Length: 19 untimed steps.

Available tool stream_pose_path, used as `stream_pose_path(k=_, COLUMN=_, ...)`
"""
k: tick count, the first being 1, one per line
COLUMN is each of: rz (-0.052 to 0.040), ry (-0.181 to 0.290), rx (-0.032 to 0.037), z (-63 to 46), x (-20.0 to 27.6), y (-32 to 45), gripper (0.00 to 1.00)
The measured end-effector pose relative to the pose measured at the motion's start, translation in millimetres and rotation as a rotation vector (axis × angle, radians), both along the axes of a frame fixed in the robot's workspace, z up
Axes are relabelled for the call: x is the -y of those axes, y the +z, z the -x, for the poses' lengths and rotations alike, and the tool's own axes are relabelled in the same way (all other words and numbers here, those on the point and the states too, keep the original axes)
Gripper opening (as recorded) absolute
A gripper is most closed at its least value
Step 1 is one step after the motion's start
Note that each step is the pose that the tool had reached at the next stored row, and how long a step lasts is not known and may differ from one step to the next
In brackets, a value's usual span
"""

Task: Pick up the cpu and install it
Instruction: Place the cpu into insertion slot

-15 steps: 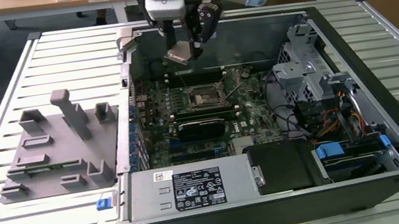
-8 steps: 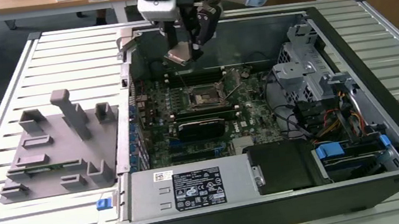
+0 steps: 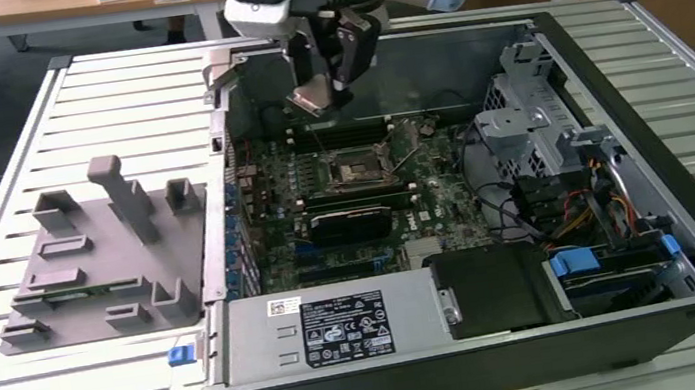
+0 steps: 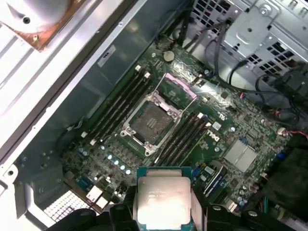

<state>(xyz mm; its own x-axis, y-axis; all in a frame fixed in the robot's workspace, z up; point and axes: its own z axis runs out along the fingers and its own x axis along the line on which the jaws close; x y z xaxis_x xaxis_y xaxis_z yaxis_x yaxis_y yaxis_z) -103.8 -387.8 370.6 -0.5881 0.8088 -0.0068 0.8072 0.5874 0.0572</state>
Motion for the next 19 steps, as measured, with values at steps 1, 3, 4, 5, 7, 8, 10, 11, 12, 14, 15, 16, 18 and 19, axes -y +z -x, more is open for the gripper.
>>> stream_pose_path(k=1, rz=0.0, ry=-0.018, rx=0.0, z=0.0, x=0.0, y=-0.3, gripper=0.53)
stream_pose_path(k=3, rz=0.0001, ry=-0.055, rx=0.0, z=0.0, x=0.0, y=-0.8, gripper=0.53)
stream_pose_path(k=4, rz=0.0, ry=-0.073, rx=0.0, z=0.0, x=0.0, y=-1.1, gripper=0.53)
stream_pose_path(k=5, rz=0.0, ry=-0.091, rx=0.0, z=0.0, x=0.0, y=-1.3, gripper=0.53)
stream_pose_path(k=7, rz=-0.0001, ry=-0.124, rx=0.0001, z=0.0, x=0.0, y=-1.8, gripper=0.53)
stream_pose_path(k=8, rz=-0.0001, ry=-0.141, rx=0.0001, z=0.0, x=0.0, y=-2.0, gripper=0.53)
stream_pose_path(k=10, rz=-0.0001, ry=-0.176, rx=0.0001, z=0.0, x=0.0, y=-2.4, gripper=0.53)
stream_pose_path(k=11, rz=0.0, ry=-0.194, rx=0.0001, z=0.0, x=0.0, y=-2.7, gripper=0.53)
stream_pose_path(k=12, rz=0.0, ry=-0.21, rx=0.0, z=0.0, x=0.0, y=-2.9, gripper=0.53)
stream_pose_path(k=14, rz=-0.0001, ry=-0.244, rx=0.0001, z=0.0, x=0.0, y=-3.4, gripper=0.53)
stream_pose_path(k=15, rz=0.0, ry=-0.261, rx=0.0, z=0.0, x=0.0, y=-3.7, gripper=0.53)
stream_pose_path(k=16, rz=0.0, ry=-0.278, rx=0.0, z=0.0, x=0.0, y=-4.0, gripper=0.53)
stream_pose_path(k=18, rz=0.0, ry=-0.311, rx=0.0, z=0.0, x=-0.1, y=-4.7, gripper=0.53)
stream_pose_path(k=19, rz=0.0001, ry=-0.321, rx=-0.0001, z=0.0, x=-0.1, y=-4.9, gripper=0.53)
